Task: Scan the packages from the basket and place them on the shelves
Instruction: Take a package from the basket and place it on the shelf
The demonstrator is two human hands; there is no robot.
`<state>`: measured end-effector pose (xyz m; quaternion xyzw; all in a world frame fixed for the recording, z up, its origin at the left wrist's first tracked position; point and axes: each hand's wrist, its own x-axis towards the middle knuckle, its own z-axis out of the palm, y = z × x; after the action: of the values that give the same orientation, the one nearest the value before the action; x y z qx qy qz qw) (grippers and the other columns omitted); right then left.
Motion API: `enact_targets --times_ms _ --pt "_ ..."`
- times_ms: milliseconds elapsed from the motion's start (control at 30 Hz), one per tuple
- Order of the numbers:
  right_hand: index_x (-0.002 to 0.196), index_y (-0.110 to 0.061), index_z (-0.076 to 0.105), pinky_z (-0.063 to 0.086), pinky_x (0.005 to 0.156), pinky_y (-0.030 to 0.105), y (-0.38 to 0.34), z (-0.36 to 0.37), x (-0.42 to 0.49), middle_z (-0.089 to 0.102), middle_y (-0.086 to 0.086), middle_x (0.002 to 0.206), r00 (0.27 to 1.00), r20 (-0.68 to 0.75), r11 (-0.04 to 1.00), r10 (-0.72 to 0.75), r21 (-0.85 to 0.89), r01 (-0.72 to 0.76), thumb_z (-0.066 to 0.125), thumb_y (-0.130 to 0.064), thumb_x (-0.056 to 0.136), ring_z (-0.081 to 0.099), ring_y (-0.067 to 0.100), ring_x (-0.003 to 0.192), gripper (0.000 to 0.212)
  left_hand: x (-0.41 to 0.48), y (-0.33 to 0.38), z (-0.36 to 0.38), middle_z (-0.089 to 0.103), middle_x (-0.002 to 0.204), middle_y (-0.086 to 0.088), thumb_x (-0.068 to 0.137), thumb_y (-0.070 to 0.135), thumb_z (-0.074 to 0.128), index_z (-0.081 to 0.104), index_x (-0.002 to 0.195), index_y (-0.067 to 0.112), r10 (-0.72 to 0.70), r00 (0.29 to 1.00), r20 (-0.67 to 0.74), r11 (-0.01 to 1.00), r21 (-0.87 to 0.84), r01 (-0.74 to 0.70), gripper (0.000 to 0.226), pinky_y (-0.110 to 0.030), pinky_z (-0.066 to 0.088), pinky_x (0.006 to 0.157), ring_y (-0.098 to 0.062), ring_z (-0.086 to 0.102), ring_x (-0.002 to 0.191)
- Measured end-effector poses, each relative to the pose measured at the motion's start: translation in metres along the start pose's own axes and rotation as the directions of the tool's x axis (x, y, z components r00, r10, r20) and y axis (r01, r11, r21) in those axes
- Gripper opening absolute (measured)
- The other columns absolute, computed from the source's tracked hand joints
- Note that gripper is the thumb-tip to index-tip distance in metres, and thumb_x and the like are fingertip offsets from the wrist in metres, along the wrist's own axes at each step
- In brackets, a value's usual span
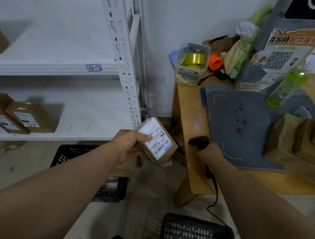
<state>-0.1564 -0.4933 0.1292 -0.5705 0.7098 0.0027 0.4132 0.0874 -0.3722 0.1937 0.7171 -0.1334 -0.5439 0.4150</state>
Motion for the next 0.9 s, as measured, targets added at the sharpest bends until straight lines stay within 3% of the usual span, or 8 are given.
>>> enact_targets --times_ms 67,200,333,433,500,600,767,900 --pt "0.149 -0.005 0.022 0.053 0.081 0.044 -0.005 -0.004 -0.010 0.051 0.021 0.123 0.998 -0.062 1.000 -0.006 0.027 0.007 0.060 -0.011 0.093 0.058 0.038 0.111 0.068 -0.002 -0.001 -0.002 0.078 0.097 -0.003 0.076 0.013 0.083 0.066 0.117 0.008 -0.001 1.000 -0.004 1.000 -0.006 0.001 0.045 -0.035 0.059 0.078 -0.019 0.070 0.100" --pt "0.134 -0.006 0.039 0.043 0.100 0.045 -0.020 -0.013 -0.032 0.041 0.021 0.138 0.941 -0.281 0.982 -0.187 -0.027 0.187 0.064 -0.015 0.090 0.044 0.038 0.125 0.051 -0.007 -0.002 -0.010 0.079 0.095 -0.004 0.078 0.011 0.081 0.067 0.116 0.008 -0.001 1.000 -0.015 1.000 -0.030 0.001 0.041 -0.038 0.059 0.087 -0.020 0.070 0.100" --pt "0.126 -0.019 0.053 0.052 0.075 0.035 -0.046 -0.006 -0.059 0.058 0.005 0.116 0.950 -0.108 0.941 -0.293 0.141 0.307 0.067 -0.041 0.093 0.060 0.019 0.097 0.042 -0.016 0.001 -0.022 0.079 0.094 -0.005 0.078 0.013 0.080 0.068 0.114 0.008 0.000 1.000 -0.005 0.997 -0.076 -0.001 0.038 -0.034 0.057 0.081 -0.020 0.071 0.099" --pt "0.128 -0.017 0.055 0.056 0.077 0.037 -0.067 0.009 -0.078 0.063 0.003 0.114 0.939 0.149 0.908 -0.311 0.340 0.247 0.065 -0.060 0.088 0.063 0.018 0.094 0.060 -0.027 0.003 -0.037 0.079 0.095 -0.005 0.080 0.011 0.079 0.068 0.115 0.007 0.011 1.000 0.023 0.991 -0.133 -0.008 0.037 -0.032 0.057 0.077 -0.019 0.070 0.099" --pt "0.130 -0.015 0.056 0.052 0.075 0.034 -0.083 0.018 -0.097 0.065 0.000 0.109 0.894 0.283 0.884 -0.348 0.418 0.211 0.064 -0.059 0.089 0.061 0.016 0.091 0.060 -0.037 0.004 -0.053 0.079 0.094 -0.005 0.083 0.011 0.076 0.068 0.116 0.007 0.034 0.998 0.045 0.981 -0.193 -0.025 0.035 -0.033 0.059 0.079 -0.019 0.071 0.099" --pt "0.133 -0.020 0.052 0.054 0.083 0.039 -0.111 0.032 -0.127 0.069 0.003 0.118 0.816 0.416 0.859 -0.401 0.481 0.177 0.072 -0.046 0.088 0.066 0.023 0.107 0.056 -0.056 0.012 -0.086 0.079 0.092 -0.008 0.086 0.007 0.073 0.067 0.116 0.004 0.089 0.993 0.078 0.933 -0.356 -0.055 0.031 -0.037 0.060 0.086 -0.020 0.074 0.093" --pt "0.141 -0.034 0.042 0.057 0.083 0.043 -0.184 0.047 -0.187 0.070 0.003 0.118 0.733 0.367 0.762 -0.572 0.568 0.311 0.078 -0.026 0.085 0.071 0.021 0.098 0.067 -0.095 0.035 -0.155 0.073 0.108 -0.017 0.084 -0.003 0.065 0.067 0.113 -0.002 0.213 0.971 0.113 0.816 -0.566 -0.113 0.029 -0.035 0.059 0.088 -0.025 0.071 0.095" --pt "0.138 -0.038 0.046 0.056 0.096 0.050 -0.252 0.053 -0.241 0.074 0.004 0.116 0.670 0.213 0.631 -0.711 0.616 0.473 0.081 -0.029 0.081 0.070 0.026 0.109 0.067 -0.132 0.061 -0.222 0.069 0.123 -0.019 0.082 0.003 0.070 0.067 0.120 0.003 0.335 0.931 0.146 0.841 -0.492 -0.226 0.039 -0.043 0.052 0.102 -0.029 0.062 0.114"
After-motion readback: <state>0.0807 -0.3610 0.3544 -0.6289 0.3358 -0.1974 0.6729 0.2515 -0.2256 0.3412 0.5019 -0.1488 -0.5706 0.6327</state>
